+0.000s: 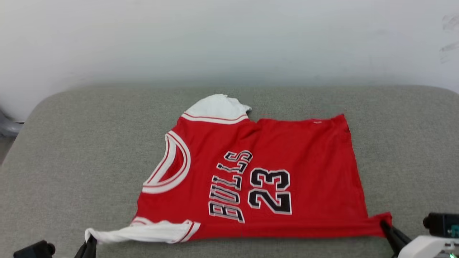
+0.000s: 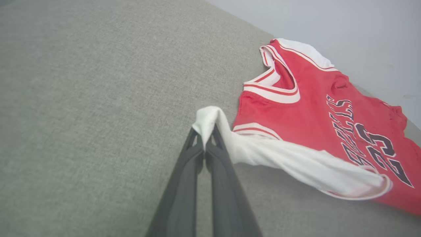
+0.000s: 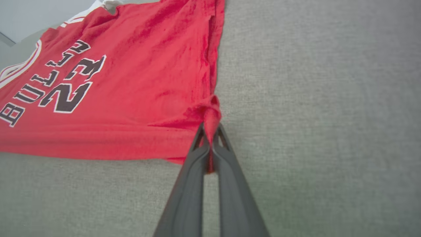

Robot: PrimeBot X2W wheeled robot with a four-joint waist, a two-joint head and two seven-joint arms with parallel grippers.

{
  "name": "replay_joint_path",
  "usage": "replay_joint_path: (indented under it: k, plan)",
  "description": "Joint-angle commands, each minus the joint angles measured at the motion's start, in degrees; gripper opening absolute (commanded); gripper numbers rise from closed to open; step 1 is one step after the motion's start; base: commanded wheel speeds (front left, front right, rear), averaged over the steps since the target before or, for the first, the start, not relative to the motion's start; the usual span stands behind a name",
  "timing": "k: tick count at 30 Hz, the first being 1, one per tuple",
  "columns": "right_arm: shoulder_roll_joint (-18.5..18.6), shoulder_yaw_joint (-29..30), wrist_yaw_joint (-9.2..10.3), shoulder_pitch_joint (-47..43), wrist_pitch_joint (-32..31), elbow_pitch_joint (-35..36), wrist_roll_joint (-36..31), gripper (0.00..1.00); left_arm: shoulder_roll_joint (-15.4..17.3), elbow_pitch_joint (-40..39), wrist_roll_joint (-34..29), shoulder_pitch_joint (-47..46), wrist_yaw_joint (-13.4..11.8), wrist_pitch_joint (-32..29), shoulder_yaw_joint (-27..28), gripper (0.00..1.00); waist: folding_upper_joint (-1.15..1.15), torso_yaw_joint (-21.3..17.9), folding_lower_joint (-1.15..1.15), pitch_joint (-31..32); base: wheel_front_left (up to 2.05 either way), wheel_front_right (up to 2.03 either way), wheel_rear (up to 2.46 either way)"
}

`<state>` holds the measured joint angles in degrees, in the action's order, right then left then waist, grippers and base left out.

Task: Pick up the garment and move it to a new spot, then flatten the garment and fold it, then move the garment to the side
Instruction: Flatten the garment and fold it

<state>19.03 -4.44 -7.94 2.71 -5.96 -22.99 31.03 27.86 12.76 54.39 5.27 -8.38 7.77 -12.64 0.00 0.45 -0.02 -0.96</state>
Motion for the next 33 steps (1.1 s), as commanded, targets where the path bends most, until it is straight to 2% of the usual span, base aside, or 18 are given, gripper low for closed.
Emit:
replay_joint_path:
  k: [1, 8, 12, 17, 21, 33]
  plan:
    - [-0.13, 3.19, 0.82, -3.80, -1.40, 2.09, -0.92, 0.00, 1.59, -1.88, 0.47, 2.77, -2.46, -0.34, 1.75, 0.00, 0.00, 0.55, 0.02, 1.34, 0.00, 0.00, 0.00]
    - [-7.54, 10.54, 0.71, -15.26, -9.71, 15.54, -5.91, 0.00, 2.00, -12.33, 0.92, 10.87, -7.71, -3.03, 1.72, 0.00, 0.00, 1.15, 0.02, 2.02, 0.00, 0.00, 0.00]
    - [-9.89, 12.61, 0.57, -16.69, -13.27, 20.57, -8.23, 0.00, 2.36, -15.14, 0.02, 9.64, -8.60, -4.27, 0.73, 0.00, 0.00, 1.05, 0.02, 1.67, 0.00, 0.00, 0.00]
    - [-9.86, 12.44, 0.52, -13.75, -15.38, 23.46, -10.95, 0.00, 3.43, -15.47, -1.46, 4.25, -7.34, -6.37, -1.31, 0.00, 0.00, 0.76, 0.02, 0.29, 0.00, 0.00, 0.00]
    - [-8.68, 10.81, 0.51, -9.60, -15.88, 22.79, -11.78, 0.00, 3.51, -13.09, -2.30, -2.29, -5.04, -7.96, -3.05, 0.00, 0.00, 0.40, 0.02, -2.18, 0.00, 0.00, 0.00]
    - [-6.69, 4.49, 0.50, 1.42, -11.75, 13.29, -10.48, 0.00, -0.36, -1.46, -4.01, -15.60, 1.04, -8.97, -8.28, 0.00, 0.00, -0.22, 0.02, -9.31, 0.00, 0.00, 0.00]
